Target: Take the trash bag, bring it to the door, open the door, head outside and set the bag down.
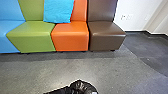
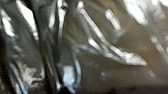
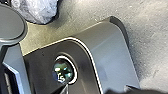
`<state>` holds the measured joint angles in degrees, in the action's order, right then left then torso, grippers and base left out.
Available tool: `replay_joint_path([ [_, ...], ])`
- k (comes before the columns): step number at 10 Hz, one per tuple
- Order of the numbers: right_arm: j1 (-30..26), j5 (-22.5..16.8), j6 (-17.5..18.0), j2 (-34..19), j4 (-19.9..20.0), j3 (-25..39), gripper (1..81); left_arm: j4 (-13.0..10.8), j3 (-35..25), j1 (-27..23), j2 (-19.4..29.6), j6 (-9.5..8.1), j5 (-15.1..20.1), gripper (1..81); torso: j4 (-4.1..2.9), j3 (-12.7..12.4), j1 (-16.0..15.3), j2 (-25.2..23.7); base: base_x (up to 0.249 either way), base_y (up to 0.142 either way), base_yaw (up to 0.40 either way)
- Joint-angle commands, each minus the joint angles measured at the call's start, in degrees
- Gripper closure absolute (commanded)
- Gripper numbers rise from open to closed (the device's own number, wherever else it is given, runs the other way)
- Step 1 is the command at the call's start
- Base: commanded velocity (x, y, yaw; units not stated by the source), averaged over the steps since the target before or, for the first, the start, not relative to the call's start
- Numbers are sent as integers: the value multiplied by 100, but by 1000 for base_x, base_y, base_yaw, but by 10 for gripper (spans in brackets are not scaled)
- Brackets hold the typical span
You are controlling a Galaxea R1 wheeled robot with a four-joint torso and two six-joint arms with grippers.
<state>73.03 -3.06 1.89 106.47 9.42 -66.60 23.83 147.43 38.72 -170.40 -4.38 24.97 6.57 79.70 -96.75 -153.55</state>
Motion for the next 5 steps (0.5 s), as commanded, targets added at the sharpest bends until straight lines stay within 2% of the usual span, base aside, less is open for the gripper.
replay_joint_path([
  [1,-170,-415,-13,-343,68,148,10,-195,137,79,102,-63,667,10,0,0,0,0,0,0,0],
  [2,-170,-406,-13,-360,77,148,10,-204,137,79,93,-63,667,10,0,0,0,0,0,0,0],
  [3,-188,-406,-4,-396,94,174,10,-212,137,88,85,-11,667,811,0,0,0,0,0,0,0],
  [5,-214,-354,-4,-518,95,279,10,-239,137,88,85,25,667,811,0,0,0,-2,0,0,0],
])
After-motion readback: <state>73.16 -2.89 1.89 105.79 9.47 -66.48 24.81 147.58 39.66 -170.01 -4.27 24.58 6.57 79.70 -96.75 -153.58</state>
